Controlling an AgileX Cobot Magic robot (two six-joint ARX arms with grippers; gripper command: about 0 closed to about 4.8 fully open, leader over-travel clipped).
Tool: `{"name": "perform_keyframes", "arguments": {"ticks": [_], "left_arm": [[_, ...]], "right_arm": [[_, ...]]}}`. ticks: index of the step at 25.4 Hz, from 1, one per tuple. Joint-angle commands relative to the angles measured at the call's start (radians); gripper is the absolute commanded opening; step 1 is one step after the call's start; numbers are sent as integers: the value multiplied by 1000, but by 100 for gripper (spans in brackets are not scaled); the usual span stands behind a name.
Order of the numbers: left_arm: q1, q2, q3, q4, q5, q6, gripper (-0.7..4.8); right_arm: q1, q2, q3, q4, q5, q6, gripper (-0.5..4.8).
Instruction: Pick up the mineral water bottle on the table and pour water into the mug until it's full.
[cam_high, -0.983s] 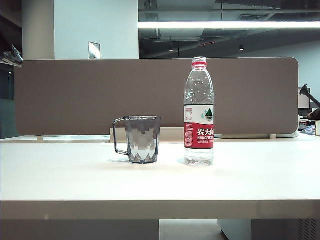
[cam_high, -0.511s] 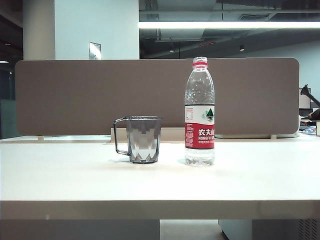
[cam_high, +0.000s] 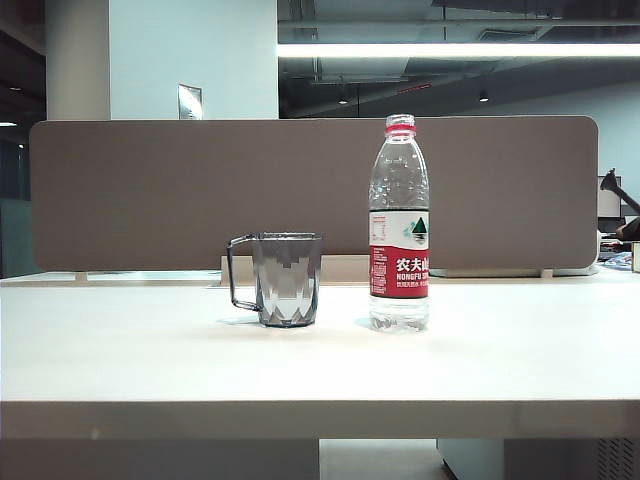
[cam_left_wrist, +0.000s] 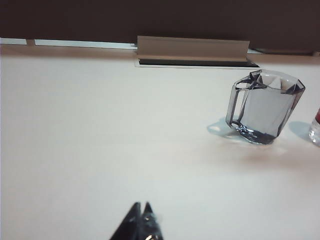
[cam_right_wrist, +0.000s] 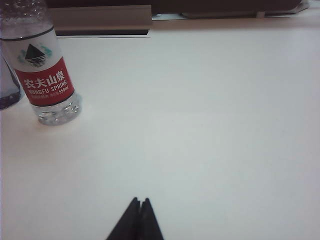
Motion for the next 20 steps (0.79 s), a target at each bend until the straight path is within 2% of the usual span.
{"name": "perform_keyframes", "arguments": {"ticks": [1,6,20], "left_arm": [[-1,7,-15,-63,-106,-38,-2],[-1,7,-16,-69,-209,-23,-2],[-1,7,-16,-68,-208,-25,-2]], "right_arm": [[0,1,-8,10,1,-2,0],[0,-2,-8,10,0,-2,0],[0,-2,-8,10,1,-2,0]]}}
